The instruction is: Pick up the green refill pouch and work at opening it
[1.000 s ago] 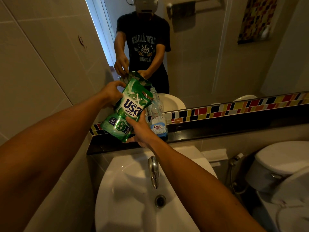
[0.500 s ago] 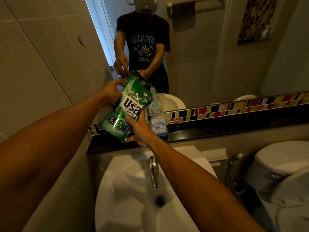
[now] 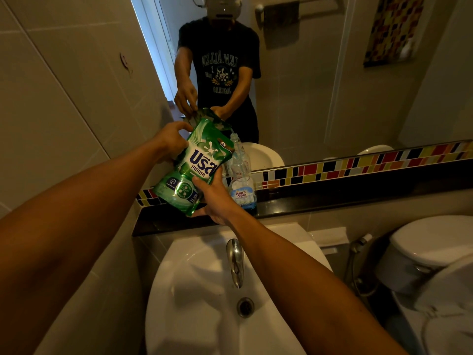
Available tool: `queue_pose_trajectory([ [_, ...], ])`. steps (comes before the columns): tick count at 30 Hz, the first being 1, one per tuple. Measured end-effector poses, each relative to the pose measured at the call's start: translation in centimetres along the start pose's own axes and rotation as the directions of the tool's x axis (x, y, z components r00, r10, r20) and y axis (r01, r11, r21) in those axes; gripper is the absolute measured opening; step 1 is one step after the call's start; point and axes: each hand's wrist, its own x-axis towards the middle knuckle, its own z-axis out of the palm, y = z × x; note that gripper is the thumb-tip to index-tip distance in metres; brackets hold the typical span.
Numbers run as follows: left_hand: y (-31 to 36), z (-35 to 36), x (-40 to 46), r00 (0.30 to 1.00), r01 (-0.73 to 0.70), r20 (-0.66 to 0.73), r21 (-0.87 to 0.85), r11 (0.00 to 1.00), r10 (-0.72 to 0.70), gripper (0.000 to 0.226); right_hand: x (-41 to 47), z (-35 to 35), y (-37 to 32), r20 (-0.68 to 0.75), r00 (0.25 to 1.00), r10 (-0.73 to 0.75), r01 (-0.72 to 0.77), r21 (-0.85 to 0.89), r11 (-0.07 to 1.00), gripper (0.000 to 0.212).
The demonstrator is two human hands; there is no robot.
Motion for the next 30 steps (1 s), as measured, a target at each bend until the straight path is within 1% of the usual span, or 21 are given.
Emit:
queue_pose_trajectory([
  [5, 0.02, 0.01, 0.07, 1.000, -0.015, -0.015, 0.027, 1.000, 0.015, 0.047, -0.06, 0.11, 0.01, 0.003, 1.000, -0.002, 0.002, 0.003, 1.000, 0.074],
  [9, -0.05, -0.14, 0.24, 1.000, 0.010, 0.000, 0.019, 1.000, -0.010, 0.047, -0.17, 0.22, -0.09, -0.005, 1.000, 0.011, -0.011, 0.003, 1.000, 0.077],
  [16, -0.07, -0.20, 0.29, 1.000, -0.001, -0.001, 0.034, 0.999, 0.001, 0.048, -0.27, 0.21, -0.24, 0.002, 1.000, 0.008, -0.008, 0.003, 1.000, 0.076],
  [24, 0.04, -0.34, 0.50, 1.000, -0.010, 0.009, 0.052, 0.999, 0.009, 0.048, -0.12, 0.42, -0.29, -0.027, 0.999, 0.030, -0.030, 0.020, 0.999, 0.083],
  [30, 0.14, -0.33, 0.64, 1.000, -0.005, 0.011, 0.044, 0.999, 0.004, 0.047, -0.13, 0.39, -0.30, -0.023, 0.999, 0.028, -0.028, 0.027, 0.999, 0.082],
])
